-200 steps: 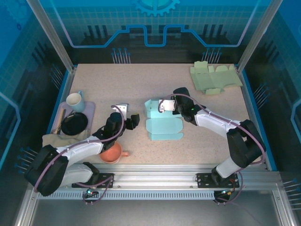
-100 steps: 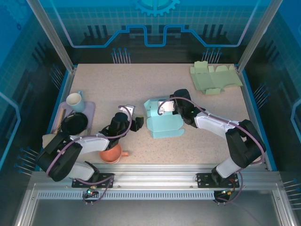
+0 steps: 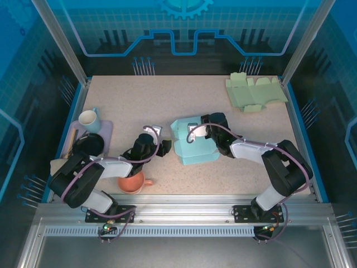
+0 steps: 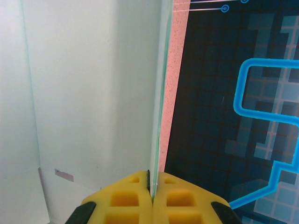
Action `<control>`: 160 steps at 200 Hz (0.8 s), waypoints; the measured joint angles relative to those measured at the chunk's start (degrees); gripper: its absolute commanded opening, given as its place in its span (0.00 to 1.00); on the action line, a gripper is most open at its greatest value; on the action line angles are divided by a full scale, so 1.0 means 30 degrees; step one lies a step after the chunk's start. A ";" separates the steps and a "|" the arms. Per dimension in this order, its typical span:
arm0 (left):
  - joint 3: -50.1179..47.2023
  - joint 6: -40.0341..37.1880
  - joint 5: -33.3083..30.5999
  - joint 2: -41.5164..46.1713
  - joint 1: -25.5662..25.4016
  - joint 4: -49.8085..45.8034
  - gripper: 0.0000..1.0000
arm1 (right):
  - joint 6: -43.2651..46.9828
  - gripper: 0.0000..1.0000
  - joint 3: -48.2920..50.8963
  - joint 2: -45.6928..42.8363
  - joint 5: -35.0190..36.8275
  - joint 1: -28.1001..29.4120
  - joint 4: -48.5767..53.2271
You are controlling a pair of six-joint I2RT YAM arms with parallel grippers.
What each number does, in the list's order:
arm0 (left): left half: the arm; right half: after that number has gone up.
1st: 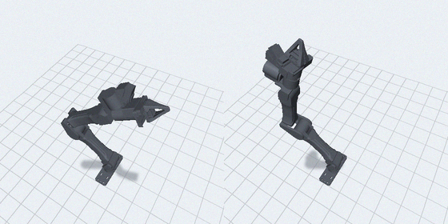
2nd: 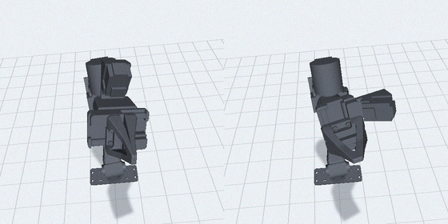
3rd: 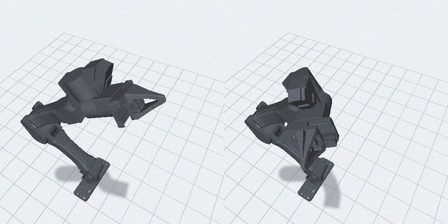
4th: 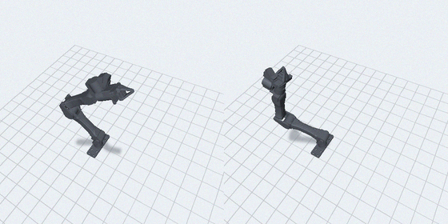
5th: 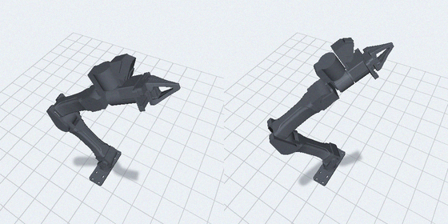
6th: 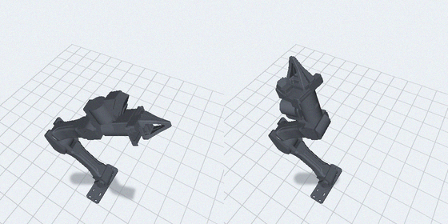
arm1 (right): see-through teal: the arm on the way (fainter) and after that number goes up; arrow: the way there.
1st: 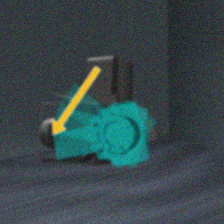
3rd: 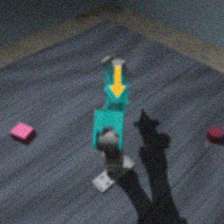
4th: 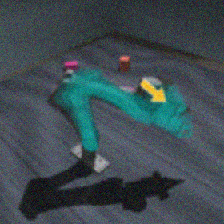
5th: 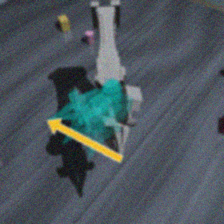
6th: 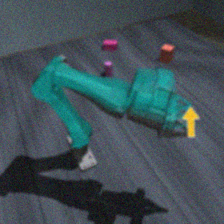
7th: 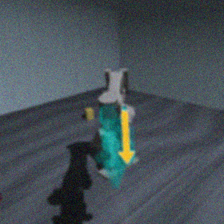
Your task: Fold the paper box
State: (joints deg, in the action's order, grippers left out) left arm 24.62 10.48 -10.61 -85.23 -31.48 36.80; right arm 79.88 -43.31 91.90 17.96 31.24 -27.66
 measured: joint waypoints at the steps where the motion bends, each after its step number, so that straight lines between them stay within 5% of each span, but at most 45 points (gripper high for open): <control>1: 0.0022 -0.0007 0.0000 -0.0029 0.0000 0.0007 0.65 | 0.0015 0.00 0.0007 0.0007 0.0000 0.0007 -0.0044; 160: 0.2761 -0.0044 0.0663 -0.2404 -0.0007 0.0248 0.65 | 0.0262 0.00 0.0080 0.0525 -0.0284 -0.0051 -0.0794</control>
State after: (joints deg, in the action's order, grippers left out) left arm 32.91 10.35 -8.62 -92.44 -31.51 37.54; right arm 80.66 -43.07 93.47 17.10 31.09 -30.04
